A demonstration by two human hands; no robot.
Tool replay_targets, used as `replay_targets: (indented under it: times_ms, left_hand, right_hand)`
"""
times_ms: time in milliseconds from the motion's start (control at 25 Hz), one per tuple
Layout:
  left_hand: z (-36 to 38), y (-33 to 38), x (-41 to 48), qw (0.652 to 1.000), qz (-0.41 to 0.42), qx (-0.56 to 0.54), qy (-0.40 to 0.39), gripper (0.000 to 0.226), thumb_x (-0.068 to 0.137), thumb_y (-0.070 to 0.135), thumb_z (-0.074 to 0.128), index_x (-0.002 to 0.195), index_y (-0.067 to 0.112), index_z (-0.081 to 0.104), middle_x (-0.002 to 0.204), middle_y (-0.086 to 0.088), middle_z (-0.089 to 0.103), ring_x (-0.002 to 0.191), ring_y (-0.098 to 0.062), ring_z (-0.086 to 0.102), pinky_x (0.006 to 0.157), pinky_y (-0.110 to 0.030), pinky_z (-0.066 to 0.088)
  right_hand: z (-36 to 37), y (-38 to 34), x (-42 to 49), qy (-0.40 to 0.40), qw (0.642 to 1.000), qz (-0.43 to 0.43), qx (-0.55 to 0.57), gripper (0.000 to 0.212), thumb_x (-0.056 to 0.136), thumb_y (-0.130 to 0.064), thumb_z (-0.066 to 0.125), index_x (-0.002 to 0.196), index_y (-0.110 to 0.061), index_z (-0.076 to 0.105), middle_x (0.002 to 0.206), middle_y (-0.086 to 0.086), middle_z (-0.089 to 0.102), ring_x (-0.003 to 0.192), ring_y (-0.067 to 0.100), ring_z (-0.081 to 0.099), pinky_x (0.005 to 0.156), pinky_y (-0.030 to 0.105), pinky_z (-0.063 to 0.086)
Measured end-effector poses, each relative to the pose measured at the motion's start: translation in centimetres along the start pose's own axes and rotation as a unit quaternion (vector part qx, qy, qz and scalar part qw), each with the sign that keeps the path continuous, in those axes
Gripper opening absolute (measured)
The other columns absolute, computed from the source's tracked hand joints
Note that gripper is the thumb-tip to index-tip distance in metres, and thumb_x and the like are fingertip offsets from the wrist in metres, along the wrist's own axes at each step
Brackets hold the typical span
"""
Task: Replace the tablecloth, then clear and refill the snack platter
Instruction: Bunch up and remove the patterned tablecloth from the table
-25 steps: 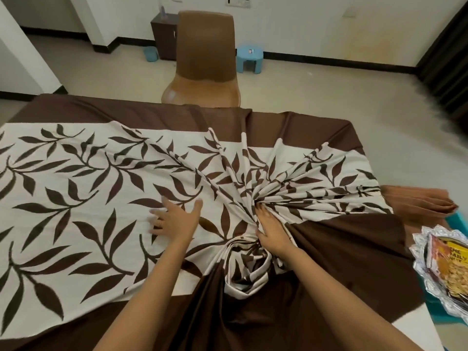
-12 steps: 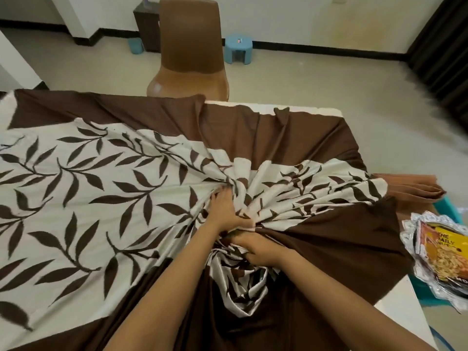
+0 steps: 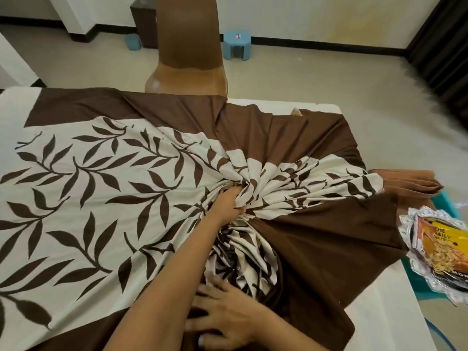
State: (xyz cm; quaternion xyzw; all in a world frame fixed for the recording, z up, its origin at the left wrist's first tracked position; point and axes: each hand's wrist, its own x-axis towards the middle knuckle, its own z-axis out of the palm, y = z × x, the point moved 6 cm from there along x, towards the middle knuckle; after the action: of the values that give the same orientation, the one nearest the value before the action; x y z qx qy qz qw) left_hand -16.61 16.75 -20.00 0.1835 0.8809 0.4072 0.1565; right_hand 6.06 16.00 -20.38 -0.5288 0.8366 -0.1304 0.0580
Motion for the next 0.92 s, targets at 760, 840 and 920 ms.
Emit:
replay_targets:
  times_ms: [760, 840, 920]
  left_hand:
    - [-1.3, -2.3, -3.4, 0.990, -0.106, 0.081, 0.049, 0.086, 0.085, 0.004, 0.056, 0.152, 0.033, 0.010, 0.135, -0.008, 0.052, 0.120, -0.029, 0.053, 0.097, -0.037, 0.045]
    - [-1.4, -2.1, -3.6, 0.993, -0.081, 0.069, 0.054, 0.074, 0.086, 0.004, 0.054, 0.149, 0.032, 0.027, 0.136, -0.005, 0.054, 0.124, -0.027, 0.049, 0.101, -0.036, 0.042]
    - [-1.2, -1.8, -4.0, 0.995, -0.051, 0.069, 0.057, 0.064, 0.086, 0.002, 0.054, 0.142, 0.031, 0.043, 0.132, -0.003, 0.058, 0.122, -0.025, 0.051, 0.100, -0.032, 0.043]
  right_hand:
    - [-7.0, 13.3, -12.6, 0.279, 0.494, 0.778, 0.272, 0.089, 0.085, -0.056, 0.058, 0.149, -0.010, 0.018, 0.155, 0.026, 0.002, 0.144, 0.041, -0.003, 0.117, 0.050, 0.003]
    - [-5.9, 13.9, -11.8, 0.350, 0.396, 0.768, 0.362, 0.116, 0.072, -0.067, 0.064, 0.151, -0.009, 0.002, 0.155, 0.026, -0.008, 0.144, 0.040, -0.009, 0.118, 0.051, 0.000]
    - [-6.5, 16.6, -11.4, 0.448, 0.373, 0.723, 0.371, 0.131, 0.057, -0.072, 0.071, 0.151, -0.009, 0.004, 0.157, 0.021, 0.001, 0.145, 0.036, -0.003, 0.118, 0.053, 0.008]
